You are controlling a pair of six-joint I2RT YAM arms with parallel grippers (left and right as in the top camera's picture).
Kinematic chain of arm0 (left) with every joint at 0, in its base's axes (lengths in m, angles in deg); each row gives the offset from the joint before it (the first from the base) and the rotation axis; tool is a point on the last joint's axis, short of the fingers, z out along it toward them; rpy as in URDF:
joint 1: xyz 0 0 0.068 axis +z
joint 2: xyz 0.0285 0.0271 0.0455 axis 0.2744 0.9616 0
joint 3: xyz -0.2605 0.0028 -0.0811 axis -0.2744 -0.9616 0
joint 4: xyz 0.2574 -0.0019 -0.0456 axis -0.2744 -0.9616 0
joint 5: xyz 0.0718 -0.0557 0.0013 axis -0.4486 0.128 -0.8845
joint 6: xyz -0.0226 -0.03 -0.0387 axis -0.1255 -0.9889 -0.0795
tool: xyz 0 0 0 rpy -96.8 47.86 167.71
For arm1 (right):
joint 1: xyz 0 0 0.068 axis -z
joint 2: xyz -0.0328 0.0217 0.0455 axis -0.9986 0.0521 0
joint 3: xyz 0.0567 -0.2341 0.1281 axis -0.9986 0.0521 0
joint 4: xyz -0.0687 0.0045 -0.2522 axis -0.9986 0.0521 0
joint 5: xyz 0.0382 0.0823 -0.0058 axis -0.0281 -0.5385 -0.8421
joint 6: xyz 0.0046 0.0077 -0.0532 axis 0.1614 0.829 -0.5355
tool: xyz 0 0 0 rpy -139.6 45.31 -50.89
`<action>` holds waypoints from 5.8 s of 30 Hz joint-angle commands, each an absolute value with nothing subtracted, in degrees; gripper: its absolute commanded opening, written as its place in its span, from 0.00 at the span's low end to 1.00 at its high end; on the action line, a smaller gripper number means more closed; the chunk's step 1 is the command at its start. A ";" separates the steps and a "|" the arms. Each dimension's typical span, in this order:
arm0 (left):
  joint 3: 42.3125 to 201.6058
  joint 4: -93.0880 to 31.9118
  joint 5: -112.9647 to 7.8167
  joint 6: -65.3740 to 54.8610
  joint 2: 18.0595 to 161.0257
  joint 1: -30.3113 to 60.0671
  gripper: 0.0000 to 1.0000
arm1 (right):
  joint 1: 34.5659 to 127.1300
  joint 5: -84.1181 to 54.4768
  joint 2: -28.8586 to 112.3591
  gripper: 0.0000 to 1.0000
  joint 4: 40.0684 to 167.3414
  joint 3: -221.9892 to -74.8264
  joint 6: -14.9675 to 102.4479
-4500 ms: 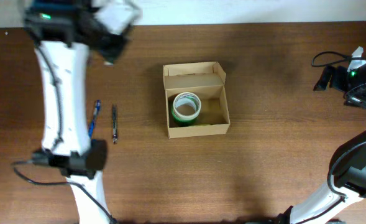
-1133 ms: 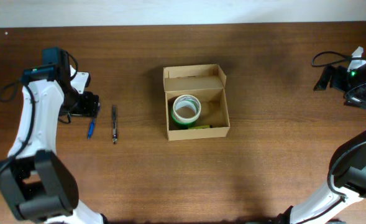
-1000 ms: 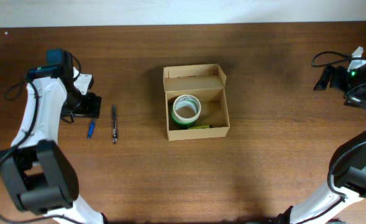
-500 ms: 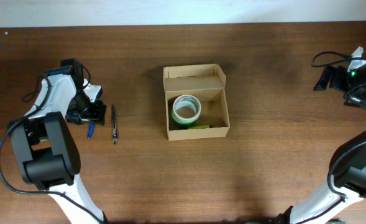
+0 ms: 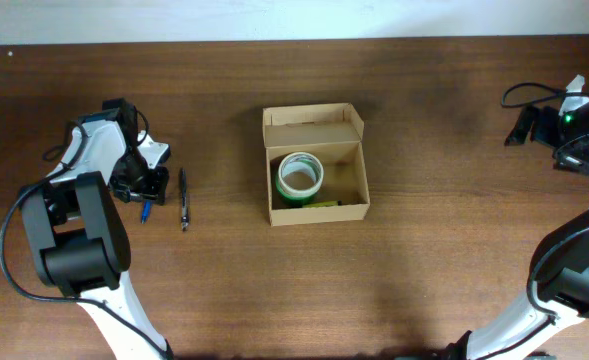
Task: Pack container
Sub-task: 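Return the left gripper to the blue pen and grasp it, then carry the blue pen with the left gripper and drop it into the box, then move the left gripper back to the dark pen and grasp it, then carry the dark pen with the left gripper and drop it into the box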
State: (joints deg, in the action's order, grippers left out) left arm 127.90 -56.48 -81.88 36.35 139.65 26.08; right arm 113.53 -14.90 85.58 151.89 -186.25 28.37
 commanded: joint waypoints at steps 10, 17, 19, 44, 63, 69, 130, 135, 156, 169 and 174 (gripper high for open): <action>133.15 -59.54 -81.40 38.62 140.87 26.21 0.01 | 113.27 -15.62 85.58 0.99 151.93 -186.43 28.86; 159.51 -72.32 -76.73 41.75 138.97 25.66 0.01 | 113.27 -15.62 85.58 0.99 151.93 -186.43 28.86; 166.29 -76.52 -71.79 44.63 138.43 24.64 0.01 | 113.27 -15.62 85.58 0.99 151.93 -186.43 28.86; 177.13 -86.68 -77.62 59.12 146.43 -20.96 0.01 | 113.27 -15.62 85.58 0.99 151.93 -186.43 28.86; 168.30 -88.39 -73.95 59.01 152.85 -21.96 0.02 | 113.27 -15.62 85.58 0.99 151.93 -186.43 28.86; 166.57 -87.51 -74.19 58.95 152.74 -22.51 0.12 | 113.27 -15.62 85.58 0.99 151.93 -186.43 28.86; 112.39 -42.21 -81.25 12.35 131.15 14.98 0.45 | 113.27 -15.62 85.58 0.99 151.93 -186.43 28.86; 112.39 -41.27 -81.25 12.35 131.41 14.98 0.42 | 113.27 -15.62 85.58 0.99 151.93 -186.43 28.86; 161.87 -67.87 -74.47 37.11 129.70 13.21 0.02 | 113.27 -15.62 85.58 0.99 151.93 -186.43 28.86; 176.95 -83.93 -72.53 64.41 131.82 -9.04 0.02 | 113.27 -15.62 85.58 0.99 151.93 -186.43 28.86; 174.72 -84.69 -74.17 69.70 136.48 -15.58 0.01 | 113.27 -15.62 85.58 0.99 151.93 -186.43 28.86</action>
State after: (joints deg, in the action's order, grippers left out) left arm 176.51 -84.26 -72.73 62.38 132.74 -12.98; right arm 113.56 -15.09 85.58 151.91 -186.25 28.37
